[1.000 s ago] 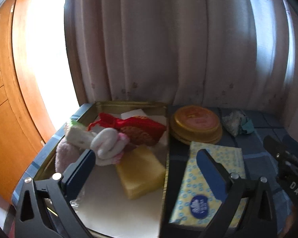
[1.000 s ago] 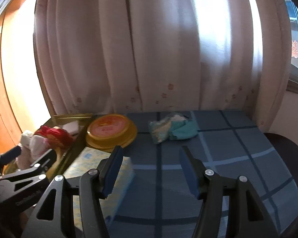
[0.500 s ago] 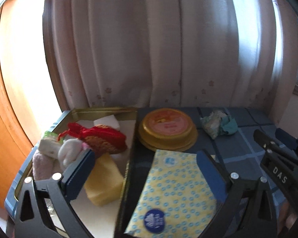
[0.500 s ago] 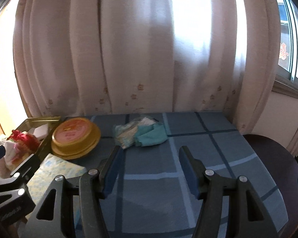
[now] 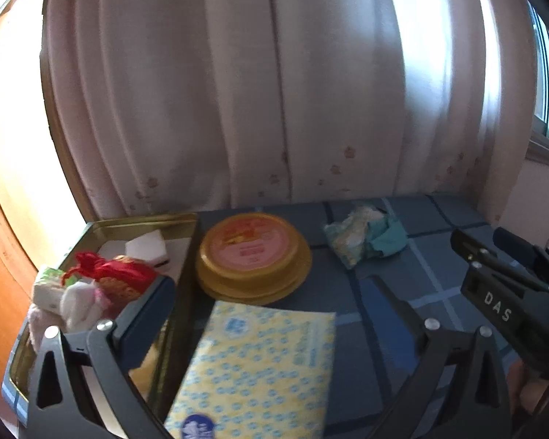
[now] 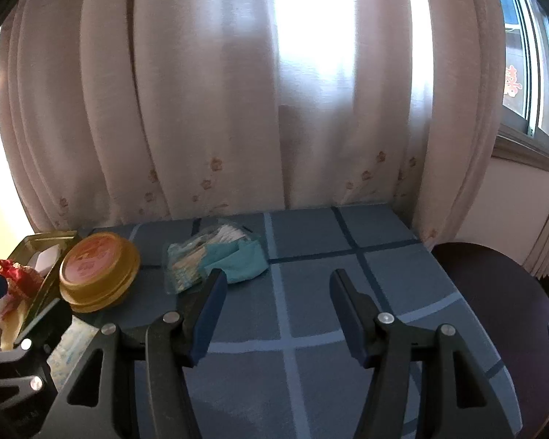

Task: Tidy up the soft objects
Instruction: 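Grasp the teal cloth with the right gripper while the left moves toward the cotton swab bag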

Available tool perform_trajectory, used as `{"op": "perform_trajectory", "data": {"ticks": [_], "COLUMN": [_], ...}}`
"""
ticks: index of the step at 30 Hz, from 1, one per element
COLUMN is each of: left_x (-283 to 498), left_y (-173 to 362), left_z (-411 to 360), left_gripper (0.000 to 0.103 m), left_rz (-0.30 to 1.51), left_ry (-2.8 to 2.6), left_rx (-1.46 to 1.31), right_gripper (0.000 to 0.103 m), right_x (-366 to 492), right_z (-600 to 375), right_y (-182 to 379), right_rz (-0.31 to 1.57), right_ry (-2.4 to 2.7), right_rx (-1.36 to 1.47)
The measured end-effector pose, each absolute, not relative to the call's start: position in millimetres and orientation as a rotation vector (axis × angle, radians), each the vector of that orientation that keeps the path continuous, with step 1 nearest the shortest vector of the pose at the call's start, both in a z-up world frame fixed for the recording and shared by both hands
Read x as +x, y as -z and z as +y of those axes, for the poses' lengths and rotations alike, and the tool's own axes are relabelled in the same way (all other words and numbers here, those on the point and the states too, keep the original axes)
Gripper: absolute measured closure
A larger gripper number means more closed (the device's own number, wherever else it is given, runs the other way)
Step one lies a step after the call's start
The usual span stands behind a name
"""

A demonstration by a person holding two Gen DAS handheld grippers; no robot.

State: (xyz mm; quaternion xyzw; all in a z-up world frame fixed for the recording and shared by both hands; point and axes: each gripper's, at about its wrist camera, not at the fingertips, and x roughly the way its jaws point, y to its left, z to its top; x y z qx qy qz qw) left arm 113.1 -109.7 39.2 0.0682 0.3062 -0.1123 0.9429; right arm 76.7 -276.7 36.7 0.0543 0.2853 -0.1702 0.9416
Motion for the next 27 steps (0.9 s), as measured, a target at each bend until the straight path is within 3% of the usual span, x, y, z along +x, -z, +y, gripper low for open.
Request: {"op": "perform_trajectory", "data": {"ticks": [17,27], "left_x": [139,152], "left_y": [-23,-39], "left_z": [-157,-149], "left_gripper": [0.000,0.000], "left_rz": [0.745,0.742], "left_ry": [0.213,0.195], "left_rx": [0.191,0.181], "right_gripper": [0.042,0.042], "right_x": [113,195], "right_z": [-337,-323], "right_y": [-29,4], "right_rz": [0.670,0.870], "right_ry": [0.279,0.040], "right_rx": [0.138,0.231]}}
